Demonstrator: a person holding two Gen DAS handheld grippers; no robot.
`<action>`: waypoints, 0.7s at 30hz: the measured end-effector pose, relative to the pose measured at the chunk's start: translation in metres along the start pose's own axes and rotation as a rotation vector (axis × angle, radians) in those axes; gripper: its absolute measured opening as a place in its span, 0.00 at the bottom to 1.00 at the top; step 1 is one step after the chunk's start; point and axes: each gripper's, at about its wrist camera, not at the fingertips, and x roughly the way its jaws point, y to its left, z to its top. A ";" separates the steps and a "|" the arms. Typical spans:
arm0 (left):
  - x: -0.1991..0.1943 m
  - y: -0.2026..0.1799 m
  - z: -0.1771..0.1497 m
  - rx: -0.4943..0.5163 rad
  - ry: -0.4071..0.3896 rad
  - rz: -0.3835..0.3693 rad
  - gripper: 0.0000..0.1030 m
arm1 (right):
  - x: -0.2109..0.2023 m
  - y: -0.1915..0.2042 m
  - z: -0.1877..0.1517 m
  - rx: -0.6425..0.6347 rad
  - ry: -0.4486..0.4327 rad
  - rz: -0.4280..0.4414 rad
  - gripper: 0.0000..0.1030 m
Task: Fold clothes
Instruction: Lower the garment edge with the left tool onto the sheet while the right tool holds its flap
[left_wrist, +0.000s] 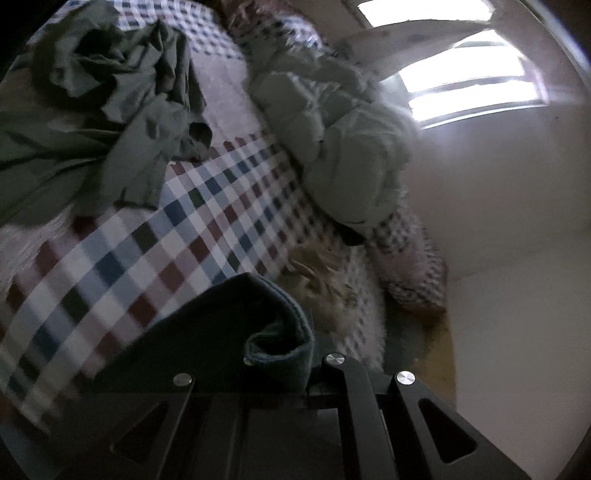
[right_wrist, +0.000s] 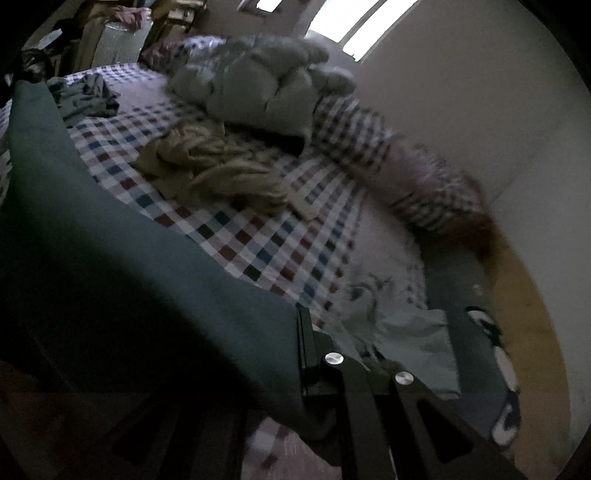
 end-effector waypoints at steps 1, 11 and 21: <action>0.012 0.000 0.006 -0.007 0.006 0.016 0.04 | 0.014 -0.005 0.006 0.004 0.020 0.021 0.03; 0.143 0.028 0.058 -0.074 0.175 0.226 0.04 | 0.157 -0.032 0.040 0.007 0.243 0.230 0.03; 0.162 0.036 0.069 -0.027 0.270 0.202 0.10 | 0.188 -0.057 0.026 0.170 0.218 0.171 0.19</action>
